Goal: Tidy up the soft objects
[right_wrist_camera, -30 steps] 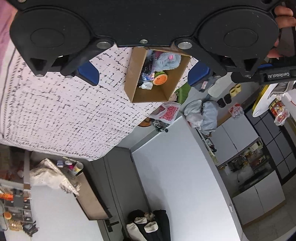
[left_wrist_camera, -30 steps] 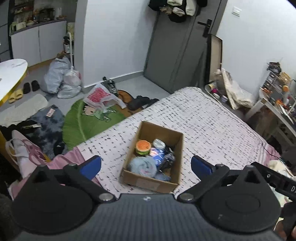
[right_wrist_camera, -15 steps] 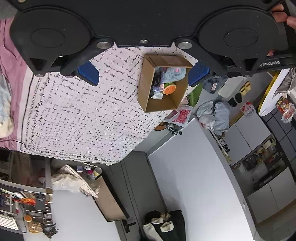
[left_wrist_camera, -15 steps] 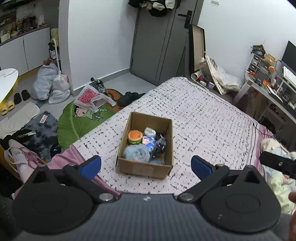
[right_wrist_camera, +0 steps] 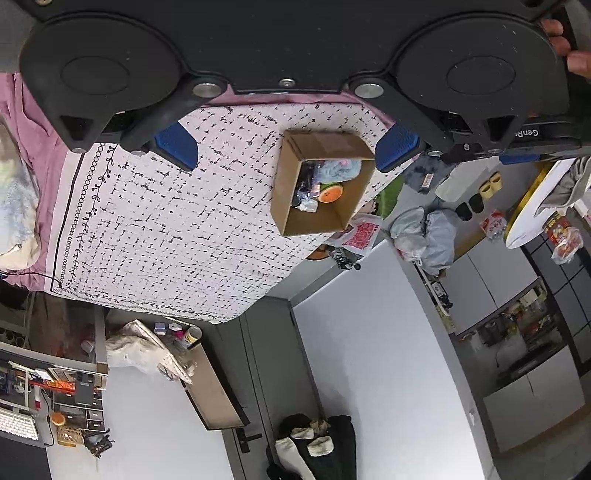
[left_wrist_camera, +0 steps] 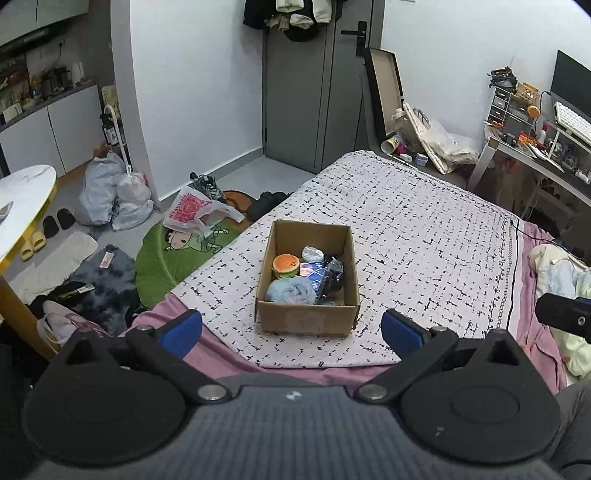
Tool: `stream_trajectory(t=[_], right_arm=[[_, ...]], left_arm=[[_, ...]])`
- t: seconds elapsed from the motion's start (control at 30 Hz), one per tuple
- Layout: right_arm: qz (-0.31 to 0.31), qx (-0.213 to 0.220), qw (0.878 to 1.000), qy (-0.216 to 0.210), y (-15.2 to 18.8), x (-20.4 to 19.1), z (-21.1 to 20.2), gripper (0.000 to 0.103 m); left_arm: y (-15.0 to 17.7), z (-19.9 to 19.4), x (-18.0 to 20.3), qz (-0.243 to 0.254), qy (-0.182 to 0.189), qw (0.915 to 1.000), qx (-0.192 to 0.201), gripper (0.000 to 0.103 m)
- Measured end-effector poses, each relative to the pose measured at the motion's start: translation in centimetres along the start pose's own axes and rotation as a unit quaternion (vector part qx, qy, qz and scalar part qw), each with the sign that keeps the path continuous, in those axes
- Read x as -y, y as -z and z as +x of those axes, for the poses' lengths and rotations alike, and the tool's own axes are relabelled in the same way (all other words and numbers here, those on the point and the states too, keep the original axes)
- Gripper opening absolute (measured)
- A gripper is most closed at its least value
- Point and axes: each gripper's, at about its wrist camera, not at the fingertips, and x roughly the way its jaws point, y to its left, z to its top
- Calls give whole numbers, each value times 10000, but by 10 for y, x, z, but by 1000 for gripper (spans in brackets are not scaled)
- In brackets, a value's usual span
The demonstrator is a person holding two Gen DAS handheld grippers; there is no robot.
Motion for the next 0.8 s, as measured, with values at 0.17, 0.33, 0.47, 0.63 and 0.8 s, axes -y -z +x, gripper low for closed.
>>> stream_trajectory(t=[0.17,0.33,0.47,0.63,0.8], right_arm=[[-141,14,9999,28,6,-9,-4,103],[-123,-25,9999,-2,10,-14,-7,103],[-151,6,9999,31,11,-17,-11,103],[-274,61,9995,131,13,-23,-11,103],[-236,22,9997,97,14,-22,-10,103]], left_arm=[[5,-10,-7,-40,53,10000,72,102],[7,-17,-10,-90,90,9998,118,102],[7,-21,-10,-67,142,9997,169,102],[8,-23,-9,-57,193,9996,181,102],[9,-24,-9,-23,202,9996,202,102]])
